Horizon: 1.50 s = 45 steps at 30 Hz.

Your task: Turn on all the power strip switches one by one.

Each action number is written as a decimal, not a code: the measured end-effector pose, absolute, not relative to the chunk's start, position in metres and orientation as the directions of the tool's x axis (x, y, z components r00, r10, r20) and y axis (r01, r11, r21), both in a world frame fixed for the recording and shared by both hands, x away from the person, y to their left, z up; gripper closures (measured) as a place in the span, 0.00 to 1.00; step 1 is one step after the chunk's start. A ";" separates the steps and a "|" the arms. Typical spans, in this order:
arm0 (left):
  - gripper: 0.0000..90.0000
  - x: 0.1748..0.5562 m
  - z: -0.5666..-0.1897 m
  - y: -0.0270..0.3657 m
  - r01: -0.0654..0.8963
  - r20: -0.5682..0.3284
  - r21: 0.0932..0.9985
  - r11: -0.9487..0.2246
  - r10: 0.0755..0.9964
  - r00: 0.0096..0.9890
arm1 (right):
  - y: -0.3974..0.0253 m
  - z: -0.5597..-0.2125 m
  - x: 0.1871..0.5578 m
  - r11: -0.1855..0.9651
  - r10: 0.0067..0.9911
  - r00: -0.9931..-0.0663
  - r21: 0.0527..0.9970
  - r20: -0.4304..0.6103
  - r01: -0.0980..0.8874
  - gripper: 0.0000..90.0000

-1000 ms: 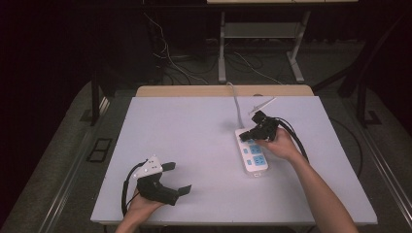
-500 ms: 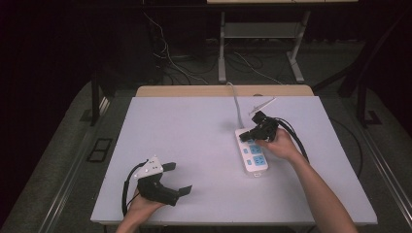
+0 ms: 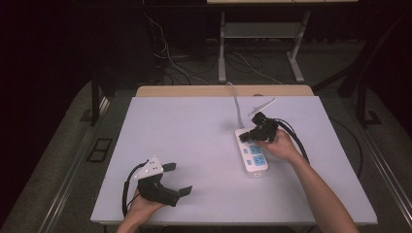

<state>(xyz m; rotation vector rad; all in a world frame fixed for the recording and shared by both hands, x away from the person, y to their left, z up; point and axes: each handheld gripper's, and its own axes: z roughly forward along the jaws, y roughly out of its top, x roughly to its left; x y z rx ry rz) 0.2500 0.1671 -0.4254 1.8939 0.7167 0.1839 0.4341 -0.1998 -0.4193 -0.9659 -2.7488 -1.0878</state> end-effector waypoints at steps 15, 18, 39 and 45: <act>0.00 0.251 -0.426 0.169 0.398 -0.199 0.880 -0.260 0.560 0.805 | -0.201 -0.417 0.435 0.539 0.537 -0.797 0.614 0.277 0.576 1.00; 0.00 0.251 -0.426 0.169 0.398 -0.200 0.881 -0.257 0.560 0.804 | -0.203 -0.411 0.431 0.530 0.540 -0.796 0.625 0.273 0.574 1.00; 0.00 0.250 -0.426 0.165 0.396 -0.199 0.880 -0.264 0.551 0.810 | -0.250 -0.382 0.361 0.380 0.657 -0.719 0.724 0.228 0.576 0.30; 0.00 0.250 -0.426 0.164 0.397 -0.200 0.879 -0.263 0.552 0.810 | -0.266 -0.384 0.333 0.347 0.704 -0.676 0.726 0.217 0.594 0.01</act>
